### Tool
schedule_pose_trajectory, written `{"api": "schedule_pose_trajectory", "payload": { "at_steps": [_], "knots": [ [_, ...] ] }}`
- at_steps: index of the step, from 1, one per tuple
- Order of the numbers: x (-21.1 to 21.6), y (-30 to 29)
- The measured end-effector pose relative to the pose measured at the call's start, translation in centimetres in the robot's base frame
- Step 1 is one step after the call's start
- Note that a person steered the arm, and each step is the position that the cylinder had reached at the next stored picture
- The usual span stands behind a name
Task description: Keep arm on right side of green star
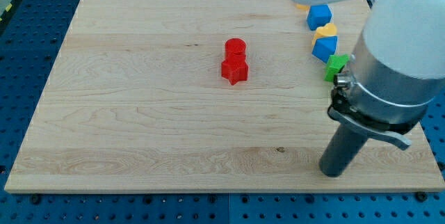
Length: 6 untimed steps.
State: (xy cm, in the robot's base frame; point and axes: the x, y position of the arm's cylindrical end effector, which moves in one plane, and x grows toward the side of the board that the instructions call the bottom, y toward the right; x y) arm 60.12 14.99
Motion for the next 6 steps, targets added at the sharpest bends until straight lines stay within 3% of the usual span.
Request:
{"api": "schedule_pose_trajectory", "payload": {
  "at_steps": [2, 5, 6],
  "knots": [
    [0.9, 9.4],
    [-19.1, 13.2],
    [-19.5, 12.7]
  ]
}}
